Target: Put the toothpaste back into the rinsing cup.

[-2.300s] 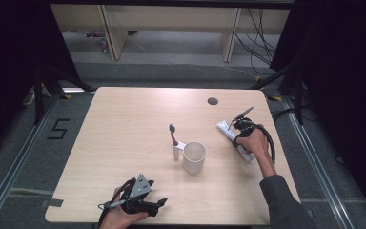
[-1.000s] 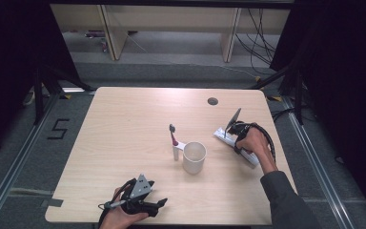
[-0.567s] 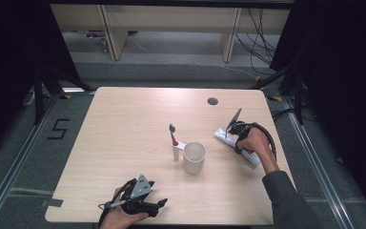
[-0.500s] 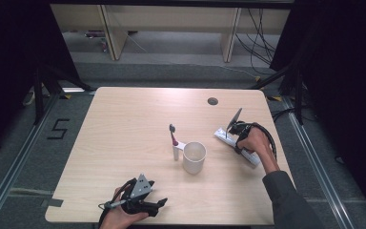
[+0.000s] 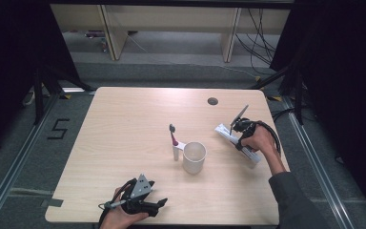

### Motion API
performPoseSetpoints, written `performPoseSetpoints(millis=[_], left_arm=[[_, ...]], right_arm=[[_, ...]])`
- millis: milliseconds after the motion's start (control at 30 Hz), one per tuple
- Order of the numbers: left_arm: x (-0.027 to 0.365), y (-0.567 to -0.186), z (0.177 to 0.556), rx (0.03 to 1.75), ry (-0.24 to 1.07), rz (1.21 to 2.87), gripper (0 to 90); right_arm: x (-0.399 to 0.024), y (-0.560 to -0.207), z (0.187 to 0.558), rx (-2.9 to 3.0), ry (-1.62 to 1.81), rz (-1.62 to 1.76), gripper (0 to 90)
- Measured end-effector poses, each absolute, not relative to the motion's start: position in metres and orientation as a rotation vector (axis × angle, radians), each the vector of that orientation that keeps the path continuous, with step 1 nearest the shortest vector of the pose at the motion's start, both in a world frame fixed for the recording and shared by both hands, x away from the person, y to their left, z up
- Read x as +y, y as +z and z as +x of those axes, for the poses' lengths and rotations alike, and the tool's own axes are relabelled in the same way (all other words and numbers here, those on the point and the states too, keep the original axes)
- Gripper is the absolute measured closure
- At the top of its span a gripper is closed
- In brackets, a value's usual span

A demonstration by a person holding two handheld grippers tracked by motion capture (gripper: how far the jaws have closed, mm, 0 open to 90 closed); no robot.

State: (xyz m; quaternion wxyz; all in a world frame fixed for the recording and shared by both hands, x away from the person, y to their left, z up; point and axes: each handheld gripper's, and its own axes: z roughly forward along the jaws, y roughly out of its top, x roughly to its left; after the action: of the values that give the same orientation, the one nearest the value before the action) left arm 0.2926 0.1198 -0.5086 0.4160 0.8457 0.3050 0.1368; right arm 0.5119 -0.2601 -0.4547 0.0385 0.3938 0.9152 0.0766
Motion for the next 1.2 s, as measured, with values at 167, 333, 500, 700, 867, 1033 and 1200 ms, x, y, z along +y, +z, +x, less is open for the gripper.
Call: performPoseSetpoints(millis=[167,333,500,700,867,1033,1200], left_arm=[[0.120,-0.509,0.293,0.766,0.344,2.124,25.4],[0.121,-0.508,0.294,0.757,0.336,2.154,25.4],[0.120,-0.508,0.293,0.764,0.329,2.135,25.3],[0.120,-0.509,0.293,0.769,0.344,2.127,25.4],[0.120,-0.508,0.293,0.770,0.325,2.139,25.3],[0.120,-0.508,0.293,0.772,0.327,2.137,25.3],[0.119,-0.510,0.292,0.785,0.338,2.113,25.3]], right_arm=[[-0.264,-0.446,0.508,2.793,0.331,1.222,77.2],[-0.265,-0.434,0.503,2.760,0.453,1.253,77.3],[-0.264,-0.423,0.501,2.713,0.628,1.189,77.3],[-0.261,-0.411,0.495,2.626,0.853,1.188,77.3],[-0.259,-0.406,0.491,2.525,1.033,1.133,77.3],[-0.257,-0.405,0.487,2.455,1.153,1.112,77.3],[-0.254,-0.401,0.482,2.422,1.217,1.123,77.3]])
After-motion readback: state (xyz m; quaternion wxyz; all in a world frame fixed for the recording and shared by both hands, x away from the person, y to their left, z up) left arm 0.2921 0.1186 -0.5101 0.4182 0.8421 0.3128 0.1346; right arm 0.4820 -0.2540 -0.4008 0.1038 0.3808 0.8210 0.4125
